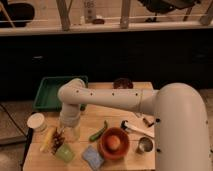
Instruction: Place grapes in plastic cup
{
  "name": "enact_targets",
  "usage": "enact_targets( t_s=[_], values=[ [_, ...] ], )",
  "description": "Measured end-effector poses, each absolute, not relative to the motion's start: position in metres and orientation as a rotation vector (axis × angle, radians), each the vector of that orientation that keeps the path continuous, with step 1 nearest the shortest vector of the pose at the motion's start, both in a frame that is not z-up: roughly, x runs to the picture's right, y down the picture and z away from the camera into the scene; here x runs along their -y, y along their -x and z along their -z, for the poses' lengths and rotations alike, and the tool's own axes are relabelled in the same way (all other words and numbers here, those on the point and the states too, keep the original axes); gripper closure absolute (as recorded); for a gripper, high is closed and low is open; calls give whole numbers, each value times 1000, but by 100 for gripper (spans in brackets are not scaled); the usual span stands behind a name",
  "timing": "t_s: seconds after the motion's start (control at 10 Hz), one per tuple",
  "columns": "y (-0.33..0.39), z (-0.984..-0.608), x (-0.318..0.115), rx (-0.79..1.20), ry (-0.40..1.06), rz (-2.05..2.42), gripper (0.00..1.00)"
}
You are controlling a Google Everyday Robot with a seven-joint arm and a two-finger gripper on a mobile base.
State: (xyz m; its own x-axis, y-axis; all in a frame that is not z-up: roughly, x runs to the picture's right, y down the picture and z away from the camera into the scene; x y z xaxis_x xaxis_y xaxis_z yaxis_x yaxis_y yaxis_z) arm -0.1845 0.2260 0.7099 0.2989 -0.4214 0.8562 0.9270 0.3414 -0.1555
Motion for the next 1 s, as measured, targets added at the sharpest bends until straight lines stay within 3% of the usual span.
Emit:
enact_targets(
  t_s=[1.0],
  values=[
    [182,-712,-220,812,758,1013,20]
  ],
)
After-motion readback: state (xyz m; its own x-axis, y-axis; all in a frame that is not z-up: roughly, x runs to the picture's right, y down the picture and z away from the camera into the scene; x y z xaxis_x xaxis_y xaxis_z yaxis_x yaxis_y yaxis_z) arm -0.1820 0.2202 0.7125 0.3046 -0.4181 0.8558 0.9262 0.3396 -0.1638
